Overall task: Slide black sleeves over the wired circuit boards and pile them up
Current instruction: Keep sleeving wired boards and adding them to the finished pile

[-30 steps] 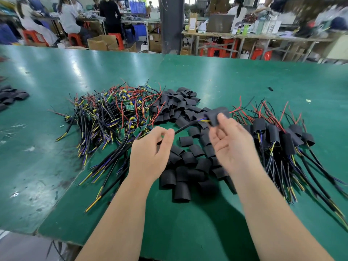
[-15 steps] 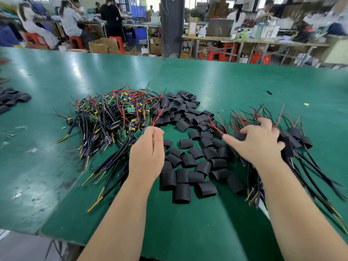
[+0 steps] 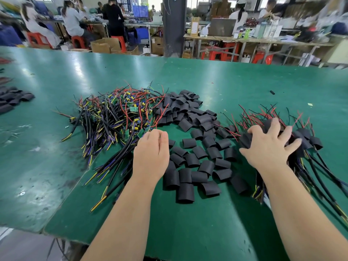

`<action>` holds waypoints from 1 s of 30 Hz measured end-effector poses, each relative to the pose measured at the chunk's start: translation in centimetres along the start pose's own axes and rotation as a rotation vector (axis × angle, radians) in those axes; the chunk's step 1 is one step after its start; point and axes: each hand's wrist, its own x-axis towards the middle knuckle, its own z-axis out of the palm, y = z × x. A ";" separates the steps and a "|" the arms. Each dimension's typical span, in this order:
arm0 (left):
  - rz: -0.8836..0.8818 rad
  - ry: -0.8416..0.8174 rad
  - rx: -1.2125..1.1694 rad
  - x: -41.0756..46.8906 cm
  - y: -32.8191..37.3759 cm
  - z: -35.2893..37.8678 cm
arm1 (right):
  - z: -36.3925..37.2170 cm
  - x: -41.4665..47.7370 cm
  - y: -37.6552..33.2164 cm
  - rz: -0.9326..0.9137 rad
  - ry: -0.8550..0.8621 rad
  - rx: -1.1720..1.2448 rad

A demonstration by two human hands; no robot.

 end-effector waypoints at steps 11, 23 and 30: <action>-0.001 -0.021 0.060 -0.2 0.0 0.1 | 1.2 0.2 -7.9 -0.375 -0.132 0.243; 0.009 -0.029 0.063 -0.2 -0.3 0.5 | 3.9 5.4 -8.1 -0.218 -0.374 0.172; -0.004 0.012 0.117 -0.2 0.0 0.8 | -1.9 4.7 -9.1 -0.623 -0.466 0.071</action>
